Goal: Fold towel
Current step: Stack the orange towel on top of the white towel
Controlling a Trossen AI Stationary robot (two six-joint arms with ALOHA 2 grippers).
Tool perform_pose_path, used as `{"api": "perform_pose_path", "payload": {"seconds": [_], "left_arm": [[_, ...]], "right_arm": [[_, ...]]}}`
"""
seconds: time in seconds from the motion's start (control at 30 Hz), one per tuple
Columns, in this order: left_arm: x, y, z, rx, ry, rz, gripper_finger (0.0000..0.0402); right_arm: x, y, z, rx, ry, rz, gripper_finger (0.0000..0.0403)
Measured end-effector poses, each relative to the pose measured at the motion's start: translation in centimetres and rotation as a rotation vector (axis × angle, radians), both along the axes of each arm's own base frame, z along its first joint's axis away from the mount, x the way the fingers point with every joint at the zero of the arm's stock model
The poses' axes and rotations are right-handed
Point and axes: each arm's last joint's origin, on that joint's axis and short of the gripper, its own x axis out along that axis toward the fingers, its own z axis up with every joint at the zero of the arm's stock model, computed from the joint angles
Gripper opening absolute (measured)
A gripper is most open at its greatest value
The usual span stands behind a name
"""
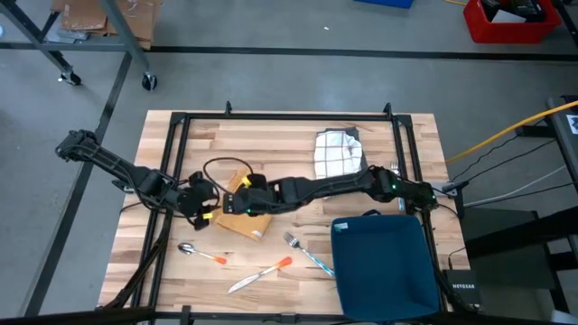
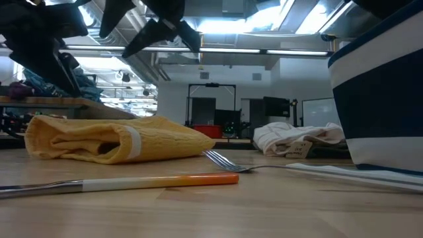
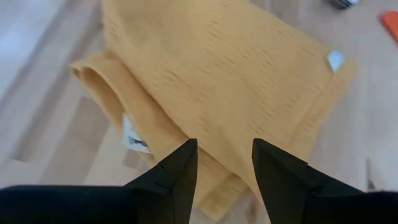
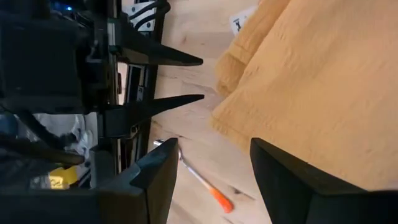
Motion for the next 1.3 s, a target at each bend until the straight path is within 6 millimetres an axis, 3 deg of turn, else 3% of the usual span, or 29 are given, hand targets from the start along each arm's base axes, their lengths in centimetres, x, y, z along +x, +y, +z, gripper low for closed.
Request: {"api": "perform_pose_path", "payload": {"seconds": [0.5,1.3], "left_arm": [[0.0,-0.1,-0.1,-0.039,0.018,-0.029,0.0145],[0.0,-0.1,0.0,-0.039,0.017,-0.028,0.0145]], "right_arm": [[-0.8,4.3,0.1,0.031,-0.022,-0.005,0.0205],[-1.1,5.2,0.1,-0.005,-0.034,-0.019,0.0205]]}}
